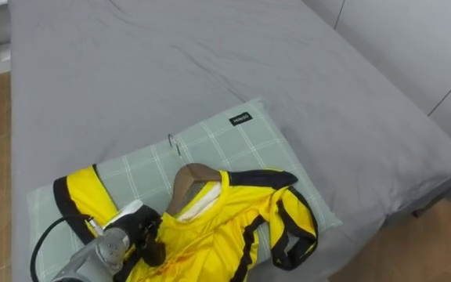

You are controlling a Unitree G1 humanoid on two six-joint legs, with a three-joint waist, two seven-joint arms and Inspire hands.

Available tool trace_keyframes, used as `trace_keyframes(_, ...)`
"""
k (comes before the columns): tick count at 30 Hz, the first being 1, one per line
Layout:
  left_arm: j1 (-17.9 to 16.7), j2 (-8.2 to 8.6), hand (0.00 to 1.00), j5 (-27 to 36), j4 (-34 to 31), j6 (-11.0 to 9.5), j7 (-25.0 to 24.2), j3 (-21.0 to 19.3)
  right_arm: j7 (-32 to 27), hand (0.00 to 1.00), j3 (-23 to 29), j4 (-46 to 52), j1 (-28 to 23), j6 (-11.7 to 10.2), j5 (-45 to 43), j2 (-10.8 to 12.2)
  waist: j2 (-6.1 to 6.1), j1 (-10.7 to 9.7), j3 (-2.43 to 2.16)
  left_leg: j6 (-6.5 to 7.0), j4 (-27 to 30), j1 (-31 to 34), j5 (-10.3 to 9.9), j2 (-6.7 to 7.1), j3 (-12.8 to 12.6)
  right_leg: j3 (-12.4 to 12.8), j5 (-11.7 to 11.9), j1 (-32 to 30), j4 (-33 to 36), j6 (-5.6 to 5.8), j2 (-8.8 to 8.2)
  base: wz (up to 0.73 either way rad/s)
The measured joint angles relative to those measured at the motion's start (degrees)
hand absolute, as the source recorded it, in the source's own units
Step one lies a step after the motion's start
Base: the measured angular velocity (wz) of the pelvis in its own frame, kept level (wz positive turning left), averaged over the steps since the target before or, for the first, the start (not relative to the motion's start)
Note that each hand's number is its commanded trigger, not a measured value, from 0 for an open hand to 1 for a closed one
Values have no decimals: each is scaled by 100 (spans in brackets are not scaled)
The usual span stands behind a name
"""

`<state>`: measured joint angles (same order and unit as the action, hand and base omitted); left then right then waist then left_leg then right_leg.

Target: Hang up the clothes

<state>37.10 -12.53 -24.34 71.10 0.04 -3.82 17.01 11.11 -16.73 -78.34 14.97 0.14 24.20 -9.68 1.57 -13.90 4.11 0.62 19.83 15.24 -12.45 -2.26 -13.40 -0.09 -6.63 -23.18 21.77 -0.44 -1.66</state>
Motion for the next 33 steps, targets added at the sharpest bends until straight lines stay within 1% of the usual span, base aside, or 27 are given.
trace_keyframes(10,59,-4,100,-1,-10,-11,-144,-3,-48,0,1,49,77,0,4,6,1,7,-3,0,46,141,0,-4,-8,-7,1,-125,19,-2,-4,0)
trace_keyframes(22,63,-6,100,-3,-10,-34,-122,-2,-111,0,-1,47,71,-6,14,7,6,12,-6,0,55,95,0,-6,3,-18,6,-70,17,-4,-3,0)
trace_keyframes(26,63,-6,100,-5,-11,-38,-47,-5,-113,0,-2,43,71,-7,18,6,8,12,-7,0,53,90,0,-6,3,-13,9,-69,18,-8,1,0)
trace_keyframes(31,62,-7,100,-21,-10,-99,-8,-102,-92,0,-1,19,54,-51,4,6,12,24,-9,14,-7,34,9,-7,-2,-1,13,-33,-11,-12,15,0)
trace_keyframes(33,62,-13,100,-16,-13,-186,57,-127,-92,0,0,18,-25,-138,4,2,26,45,-18,17,-54,-49,11,-31,6,1,45,93,-119,-14,50,0)
